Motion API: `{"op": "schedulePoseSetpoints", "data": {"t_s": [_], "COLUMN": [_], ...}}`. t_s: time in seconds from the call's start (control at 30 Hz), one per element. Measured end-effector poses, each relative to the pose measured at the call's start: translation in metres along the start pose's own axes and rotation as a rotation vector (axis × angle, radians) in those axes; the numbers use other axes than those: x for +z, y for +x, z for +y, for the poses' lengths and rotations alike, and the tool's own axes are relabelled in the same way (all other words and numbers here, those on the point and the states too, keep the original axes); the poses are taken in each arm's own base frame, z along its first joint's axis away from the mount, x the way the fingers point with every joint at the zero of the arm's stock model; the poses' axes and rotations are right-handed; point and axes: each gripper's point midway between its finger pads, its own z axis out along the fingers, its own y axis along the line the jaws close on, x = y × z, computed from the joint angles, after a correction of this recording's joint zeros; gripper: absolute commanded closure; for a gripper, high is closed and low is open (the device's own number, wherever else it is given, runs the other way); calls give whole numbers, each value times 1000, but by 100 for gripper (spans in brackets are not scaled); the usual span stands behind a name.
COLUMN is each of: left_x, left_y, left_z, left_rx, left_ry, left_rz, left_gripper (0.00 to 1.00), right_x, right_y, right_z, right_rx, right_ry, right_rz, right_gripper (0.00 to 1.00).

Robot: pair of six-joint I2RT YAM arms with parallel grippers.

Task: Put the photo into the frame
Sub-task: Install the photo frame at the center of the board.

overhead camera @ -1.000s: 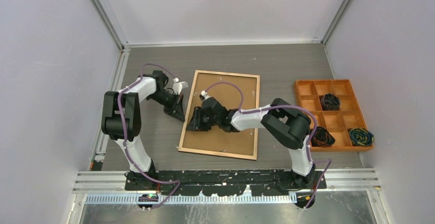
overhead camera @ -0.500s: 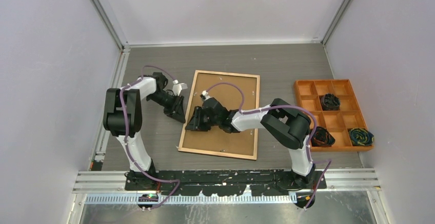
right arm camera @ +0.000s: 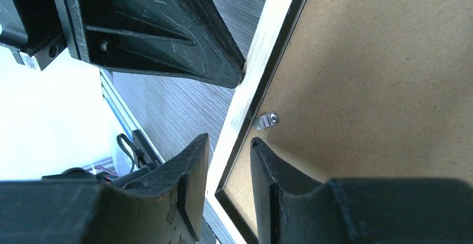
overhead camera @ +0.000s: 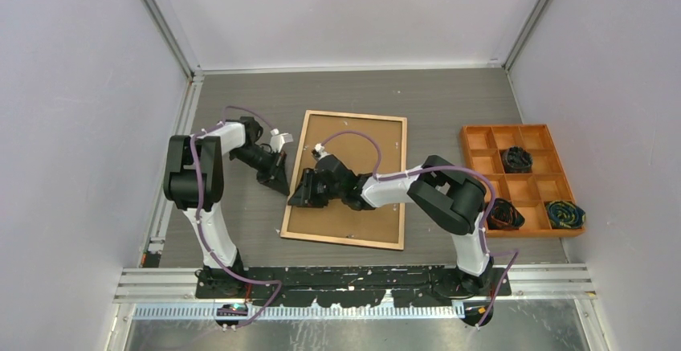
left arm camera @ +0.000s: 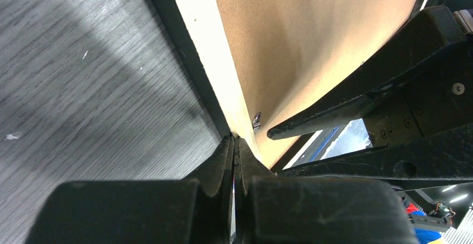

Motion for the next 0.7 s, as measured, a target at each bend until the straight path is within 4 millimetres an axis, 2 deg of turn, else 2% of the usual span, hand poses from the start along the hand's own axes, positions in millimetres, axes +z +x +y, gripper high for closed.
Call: {"op": "schedulePoseSetpoints", "data": {"t_s": [0.7], "left_x": [0], "left_y": [0], "left_z": [0], "left_rx": [0], "left_ry": [2], "left_rz": [-1], "left_gripper": [99], "right_x": [7], "right_y": [0], "right_z": [-3], "right_rx": [4], "right_ry": [7], "right_rz": [2], "right_gripper": [62]}}
